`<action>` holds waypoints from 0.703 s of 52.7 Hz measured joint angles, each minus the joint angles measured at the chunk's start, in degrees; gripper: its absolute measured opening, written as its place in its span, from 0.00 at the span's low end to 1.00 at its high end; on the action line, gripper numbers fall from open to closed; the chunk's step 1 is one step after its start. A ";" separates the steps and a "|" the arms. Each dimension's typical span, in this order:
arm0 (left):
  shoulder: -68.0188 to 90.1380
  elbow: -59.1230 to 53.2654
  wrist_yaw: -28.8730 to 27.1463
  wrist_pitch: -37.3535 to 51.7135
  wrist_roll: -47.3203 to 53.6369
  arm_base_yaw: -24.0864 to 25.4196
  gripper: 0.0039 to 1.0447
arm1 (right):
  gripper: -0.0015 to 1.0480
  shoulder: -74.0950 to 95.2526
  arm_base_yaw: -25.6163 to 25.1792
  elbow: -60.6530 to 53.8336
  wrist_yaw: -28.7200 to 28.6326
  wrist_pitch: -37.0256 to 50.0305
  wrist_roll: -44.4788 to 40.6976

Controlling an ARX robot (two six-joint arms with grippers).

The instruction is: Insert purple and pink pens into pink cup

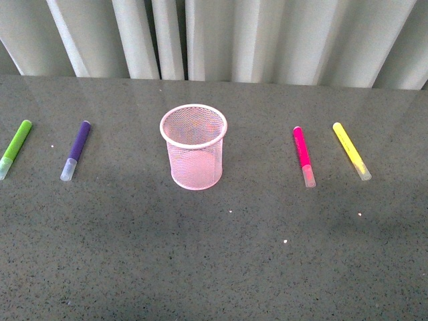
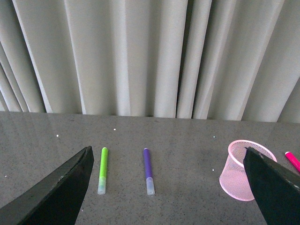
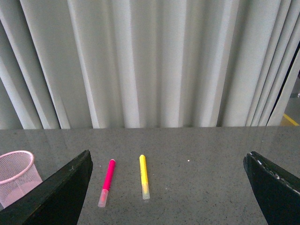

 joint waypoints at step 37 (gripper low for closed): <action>0.00 0.00 0.00 0.00 0.00 0.00 0.94 | 0.93 0.00 0.00 0.00 0.00 0.00 0.00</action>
